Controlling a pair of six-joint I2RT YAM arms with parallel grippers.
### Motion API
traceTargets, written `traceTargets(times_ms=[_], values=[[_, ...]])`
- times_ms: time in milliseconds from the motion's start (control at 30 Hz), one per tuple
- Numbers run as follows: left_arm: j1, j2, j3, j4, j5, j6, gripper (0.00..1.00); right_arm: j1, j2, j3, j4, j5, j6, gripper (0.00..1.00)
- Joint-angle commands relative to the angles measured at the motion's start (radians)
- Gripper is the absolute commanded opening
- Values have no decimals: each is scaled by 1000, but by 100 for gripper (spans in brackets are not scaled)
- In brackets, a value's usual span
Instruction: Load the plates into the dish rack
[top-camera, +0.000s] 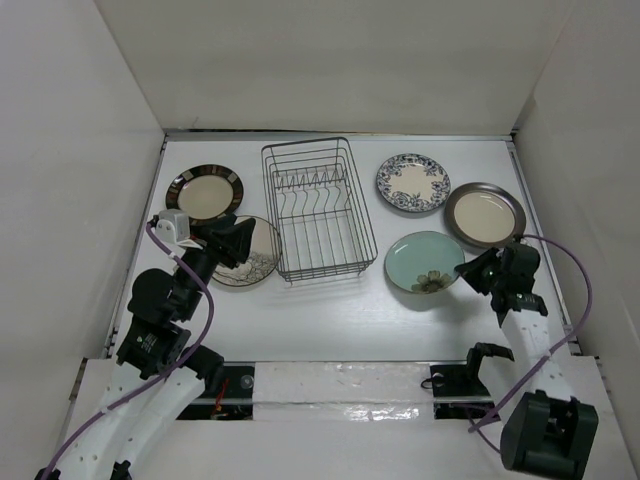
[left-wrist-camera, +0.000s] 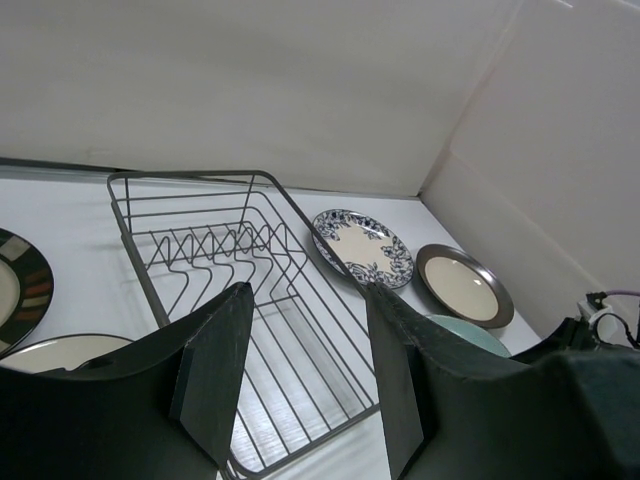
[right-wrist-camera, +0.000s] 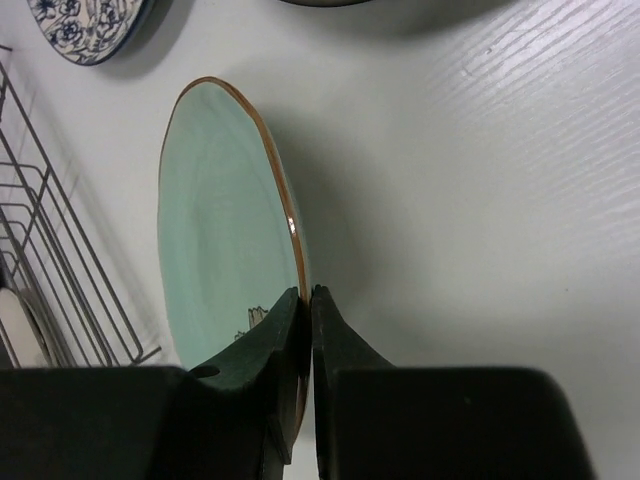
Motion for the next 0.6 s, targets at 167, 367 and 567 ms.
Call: traceTargets(times_ms=[167, 367, 567], values=[[4, 9, 31, 41, 7, 0, 46, 93, -260, 245, -112, 142, -27, 0], [4, 17, 31, 38, 4, 2, 46, 190, -206, 416, -13, 272, -42, 0], [4, 9, 27, 41, -5, 5, 46, 308, -49, 638, 120, 363, -99, 0]])
